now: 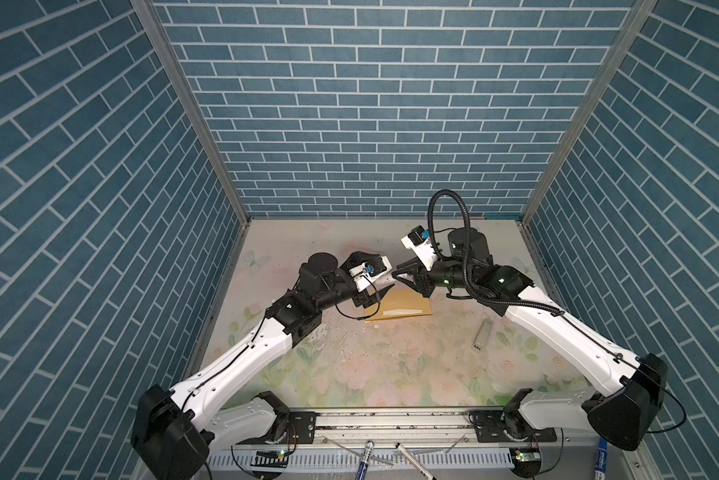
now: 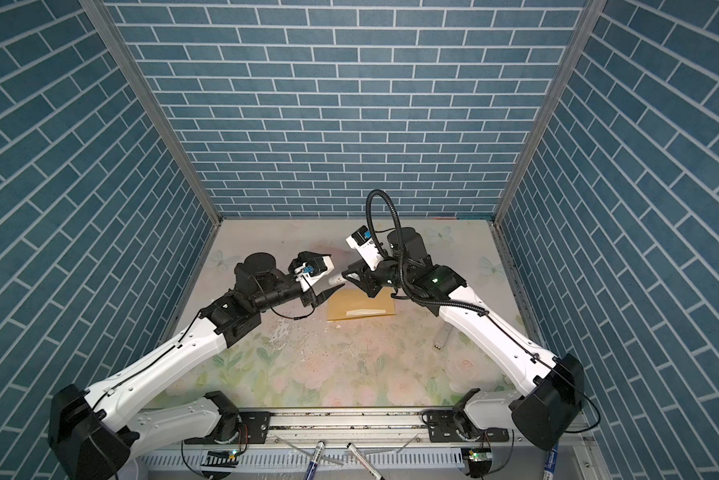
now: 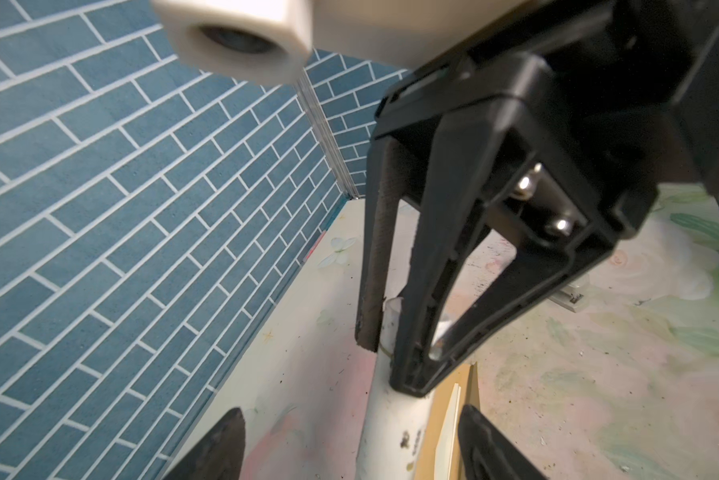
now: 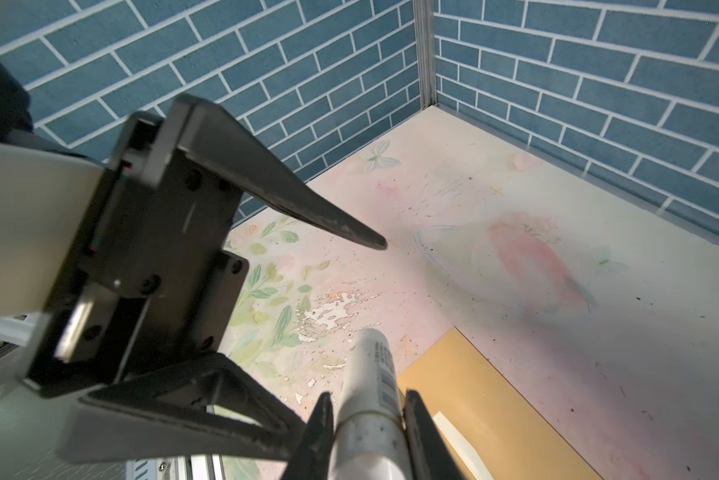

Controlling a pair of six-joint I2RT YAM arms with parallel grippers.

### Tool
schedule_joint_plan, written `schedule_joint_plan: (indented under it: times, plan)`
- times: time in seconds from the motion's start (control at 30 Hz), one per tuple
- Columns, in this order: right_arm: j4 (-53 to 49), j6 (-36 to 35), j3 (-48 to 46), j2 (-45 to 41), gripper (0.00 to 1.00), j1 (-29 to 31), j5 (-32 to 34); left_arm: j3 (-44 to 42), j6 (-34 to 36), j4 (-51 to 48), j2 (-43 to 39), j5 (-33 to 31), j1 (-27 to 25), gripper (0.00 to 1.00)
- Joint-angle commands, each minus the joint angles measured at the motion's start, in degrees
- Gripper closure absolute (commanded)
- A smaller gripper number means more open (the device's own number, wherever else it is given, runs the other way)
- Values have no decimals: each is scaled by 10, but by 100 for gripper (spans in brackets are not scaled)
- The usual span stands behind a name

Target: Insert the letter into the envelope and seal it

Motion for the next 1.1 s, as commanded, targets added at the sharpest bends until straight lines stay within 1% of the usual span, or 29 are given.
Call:
schedule_joint_plan:
  times: [0.0,0.3,0.4,0.5,0.6,0.7,0.77,0.83,0.87,0.9,0.93,0.97,1.0,1.07]
  plan:
    - [-4,9,35,3,100,-2,-25,-1,17,-13,8,34,-2,22]
    - [8,13,37,3,100,-2,-45,8,23,-24,36,41,-3,29]
    - [11,14,38,7,100,-2,-48,7,24,-22,39,43,-4,35]
    - [18,13,36,8,100,-1,-53,0,23,-12,39,41,-3,46]
    - [23,14,36,11,100,-1,-55,-4,18,-5,41,39,-3,61]
    - [30,14,36,14,100,-2,-57,-10,14,5,39,40,-5,79]
    - [36,15,36,14,89,-2,-58,-16,13,15,37,40,-6,90]
    - [37,16,36,12,75,-2,-55,-23,9,30,34,40,-6,100]
    - [37,16,35,9,69,-2,-48,-28,6,39,32,40,-7,100]
    - [37,15,34,5,61,-2,-38,-33,1,50,30,40,-7,100]
    - [36,15,31,0,50,-1,-25,-40,-2,61,28,40,-7,100]
    - [37,15,27,-8,42,-2,-12,-44,-7,71,26,40,-7,100]
    - [36,16,21,-15,39,-2,6,-50,-12,82,24,40,-7,100]
    - [42,21,7,-33,38,-1,39,-59,-21,96,19,40,-7,100]
